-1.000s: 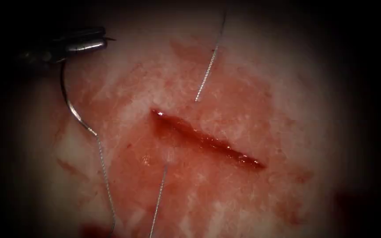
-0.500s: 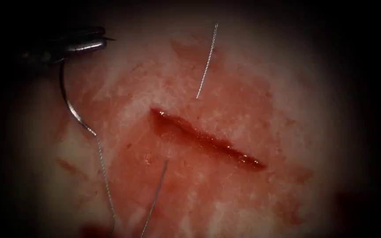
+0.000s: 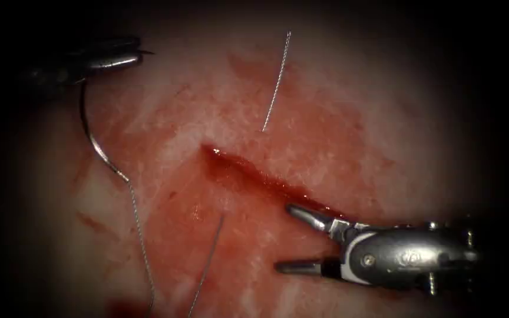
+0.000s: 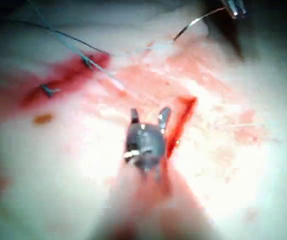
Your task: Wound Closure
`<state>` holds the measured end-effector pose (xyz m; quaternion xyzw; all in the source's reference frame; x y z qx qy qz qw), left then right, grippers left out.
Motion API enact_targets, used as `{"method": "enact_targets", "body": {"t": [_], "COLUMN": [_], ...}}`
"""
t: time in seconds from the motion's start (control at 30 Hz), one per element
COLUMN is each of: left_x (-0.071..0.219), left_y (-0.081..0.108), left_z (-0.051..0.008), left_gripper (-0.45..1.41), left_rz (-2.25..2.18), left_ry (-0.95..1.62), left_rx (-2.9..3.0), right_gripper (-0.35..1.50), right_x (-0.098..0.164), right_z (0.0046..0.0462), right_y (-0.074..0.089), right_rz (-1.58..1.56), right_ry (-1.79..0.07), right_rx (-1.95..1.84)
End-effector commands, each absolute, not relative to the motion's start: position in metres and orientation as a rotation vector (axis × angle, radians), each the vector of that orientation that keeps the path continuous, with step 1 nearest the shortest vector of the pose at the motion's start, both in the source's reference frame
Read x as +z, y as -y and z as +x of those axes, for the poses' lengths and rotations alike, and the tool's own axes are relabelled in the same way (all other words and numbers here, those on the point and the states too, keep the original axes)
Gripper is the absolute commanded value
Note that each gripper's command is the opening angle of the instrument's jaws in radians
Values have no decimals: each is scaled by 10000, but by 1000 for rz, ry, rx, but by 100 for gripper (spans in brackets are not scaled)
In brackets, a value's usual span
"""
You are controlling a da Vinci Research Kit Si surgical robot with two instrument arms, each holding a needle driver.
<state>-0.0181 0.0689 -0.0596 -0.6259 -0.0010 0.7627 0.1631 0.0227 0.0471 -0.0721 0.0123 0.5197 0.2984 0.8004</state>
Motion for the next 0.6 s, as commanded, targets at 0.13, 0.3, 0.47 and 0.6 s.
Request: {"method": "enact_targets", "body": {"t": [0.13, 0.3, 0.47, 0.6], "left_x": [-589, -589, -589, -589], "left_y": [-684, -684, -684, -684], "left_z": [-186, -185, -185, -185], "left_gripper": [-35, -35, -35, -35], "left_rz": [-1786, -1787, -1787, -1787], "left_ry": [6, 7, 7, 7], "left_rx": [2175, 2175, 2175, 2175], "right_gripper": [89, 84, 84, 84], "right_x": [-691, -668, -644, -629], "right_z": [233, 223, 223, 234], "right_y": [-507, -536, -558, -571], "right_rz": [172, 245, 254, 294], "right_ry": [-1100, -1072, -1057, -1073], "right_rx": [905, 1091, 1160, 1182]}}
